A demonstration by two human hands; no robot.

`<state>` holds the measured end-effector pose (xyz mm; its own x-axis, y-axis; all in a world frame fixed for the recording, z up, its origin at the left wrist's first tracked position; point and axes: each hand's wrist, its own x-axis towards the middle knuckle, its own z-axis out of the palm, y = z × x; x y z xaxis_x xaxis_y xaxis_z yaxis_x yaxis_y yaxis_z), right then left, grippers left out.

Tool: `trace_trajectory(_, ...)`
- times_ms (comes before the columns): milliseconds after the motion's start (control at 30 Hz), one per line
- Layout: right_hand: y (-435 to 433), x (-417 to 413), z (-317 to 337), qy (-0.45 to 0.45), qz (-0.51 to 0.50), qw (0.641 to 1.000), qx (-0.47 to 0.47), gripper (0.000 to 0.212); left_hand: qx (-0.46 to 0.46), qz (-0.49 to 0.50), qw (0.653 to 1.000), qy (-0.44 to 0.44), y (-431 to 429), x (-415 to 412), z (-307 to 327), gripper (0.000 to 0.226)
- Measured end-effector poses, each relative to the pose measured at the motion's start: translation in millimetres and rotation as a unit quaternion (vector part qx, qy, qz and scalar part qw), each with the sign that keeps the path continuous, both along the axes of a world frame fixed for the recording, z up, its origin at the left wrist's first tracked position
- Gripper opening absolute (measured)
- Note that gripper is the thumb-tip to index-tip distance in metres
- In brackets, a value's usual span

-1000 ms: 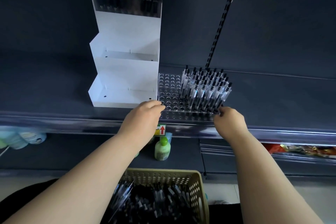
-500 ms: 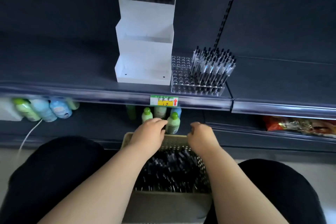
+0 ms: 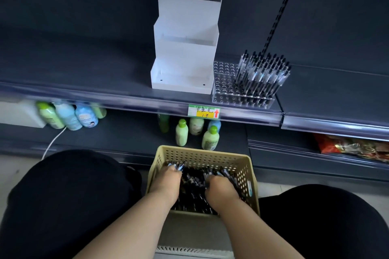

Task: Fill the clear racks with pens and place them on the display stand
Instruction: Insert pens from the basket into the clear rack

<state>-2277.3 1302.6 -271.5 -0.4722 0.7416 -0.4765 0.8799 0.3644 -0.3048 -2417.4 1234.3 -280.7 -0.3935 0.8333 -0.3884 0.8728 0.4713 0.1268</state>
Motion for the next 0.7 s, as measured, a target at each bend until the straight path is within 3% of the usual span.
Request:
trace_trajectory(200, -2, -23, -13, 0.047, -0.012, 0.999, 0.008, 0.033, -0.002, 0.057, 0.998, 0.031, 10, -10, -10, 0.045)
trace_trajectory(400, -6, -47, -20, 0.108, -0.032, 0.992, -0.055, 0.028, -0.034, 0.062, 0.997, 0.017, 17, -10, -19, 0.041)
trace_trajectory(567, -4, -64, -23, 0.047, -0.078, 0.991, -0.099, 0.028, -0.041, 0.09, 0.995, -0.031, 22, -11, -20, 0.039)
trace_trajectory(700, -2, -73, -25, 0.001, -0.089, 0.991, -0.103, 0.029, 0.019, 0.18, 0.978, -0.104, 22, -10, -20, 0.034)
